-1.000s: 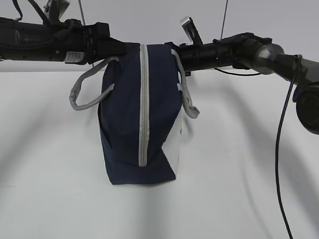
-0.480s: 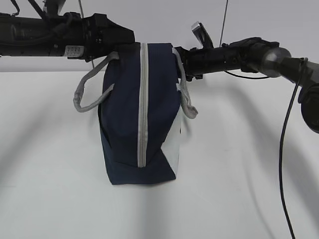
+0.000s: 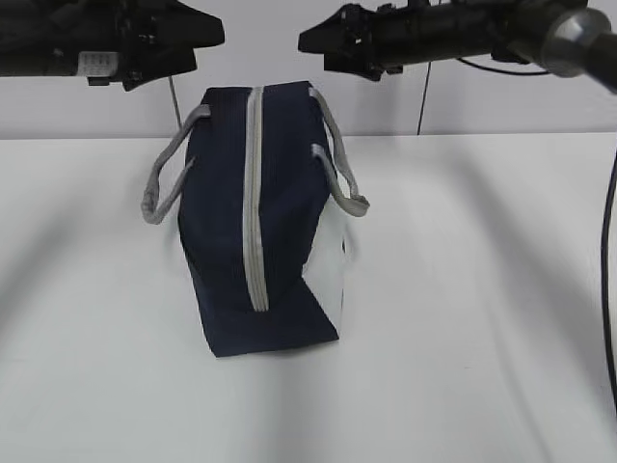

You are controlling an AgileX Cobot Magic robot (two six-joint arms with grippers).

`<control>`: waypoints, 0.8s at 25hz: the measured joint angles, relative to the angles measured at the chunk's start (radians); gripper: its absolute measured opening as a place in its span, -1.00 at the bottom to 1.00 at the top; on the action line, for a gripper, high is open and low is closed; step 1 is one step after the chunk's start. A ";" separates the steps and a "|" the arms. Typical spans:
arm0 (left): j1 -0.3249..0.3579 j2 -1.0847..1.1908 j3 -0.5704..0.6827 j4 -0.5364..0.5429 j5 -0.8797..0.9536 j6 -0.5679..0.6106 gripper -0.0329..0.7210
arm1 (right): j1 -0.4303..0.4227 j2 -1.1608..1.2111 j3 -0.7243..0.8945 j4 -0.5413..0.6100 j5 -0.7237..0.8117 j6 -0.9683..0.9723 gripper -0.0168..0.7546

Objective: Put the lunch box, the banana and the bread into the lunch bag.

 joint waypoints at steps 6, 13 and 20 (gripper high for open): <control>0.022 -0.088 0.000 0.235 0.009 -0.176 0.28 | 0.000 -0.172 0.150 0.000 -0.011 -0.034 0.39; 0.022 -0.238 0.000 0.616 0.036 -0.496 0.24 | 0.000 -0.375 0.399 0.000 -0.003 -0.091 0.31; 0.022 -0.403 0.000 1.003 0.185 -0.832 0.24 | 0.015 -0.642 0.708 0.000 0.173 -0.170 0.30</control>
